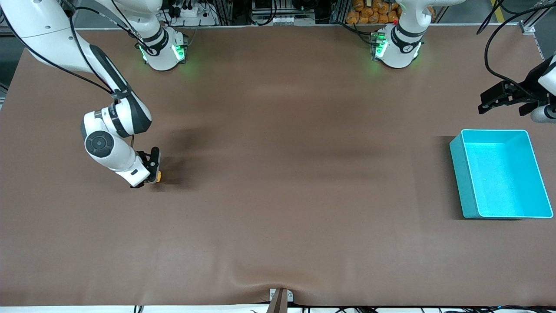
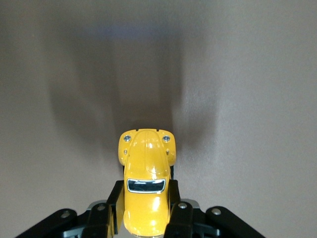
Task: Wind and store yellow beetle car
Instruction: 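Drag the car backward along the table with the right gripper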
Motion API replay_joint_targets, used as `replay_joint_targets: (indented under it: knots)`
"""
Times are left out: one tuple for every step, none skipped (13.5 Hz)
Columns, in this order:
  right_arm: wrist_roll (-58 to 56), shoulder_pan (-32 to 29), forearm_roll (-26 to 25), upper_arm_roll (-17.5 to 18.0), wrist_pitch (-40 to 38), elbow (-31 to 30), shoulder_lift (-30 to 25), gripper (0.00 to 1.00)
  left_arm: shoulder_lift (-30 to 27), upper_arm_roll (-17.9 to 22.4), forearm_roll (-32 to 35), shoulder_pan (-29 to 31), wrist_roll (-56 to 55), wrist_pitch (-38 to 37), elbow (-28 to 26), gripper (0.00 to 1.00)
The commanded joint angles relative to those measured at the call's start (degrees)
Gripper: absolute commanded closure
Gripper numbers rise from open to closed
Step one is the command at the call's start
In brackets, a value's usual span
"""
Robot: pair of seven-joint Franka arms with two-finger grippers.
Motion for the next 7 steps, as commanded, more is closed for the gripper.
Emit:
replay_joint_targets:
  knots:
    - [-0.76,-3.6,-3.87,0.85,0.64,0.57,1.97,0.8,-0.62,-0.25,0.83,0.07,0.7,0.2,-0.15,0.0]
    - [-0.67,-4.22,-3.96,0.85,0.64,0.57,2.06,0.8,-0.62,-0.25,0.83,-0.02,0.7,0.2,-0.15,0.0]
    - [-0.67,-4.75,-3.97,0.85,0.64,0.57,2.06,0.8,-0.62,-0.25,0.83,-0.02,0.7,0.2,-0.15,0.0]
    - [-0.67,-5.45,-3.97,0.85,0.73,0.48,2.32,0.8,-0.71,-0.25,0.83,-0.02,0.7,0.11,-0.15,0.0]
    - [-0.67,-6.5,-4.23,0.85,1.08,0.57,2.93,0.8,-0.71,-0.25,0.83,-0.02,0.7,0.11,-0.15,0.0]
    - [-0.76,-7.47,-5.71,0.85,2.3,0.39,3.29,0.8,-0.71,-0.25,0.83,-0.02,0.7,0.11,-0.15,0.0]
    - [-0.76,-8.87,-7.38,0.85,3.53,0.39,4.07,0.8,-0.71,-0.25,0.83,-0.1,0.7,0.11,-0.15,0.0]
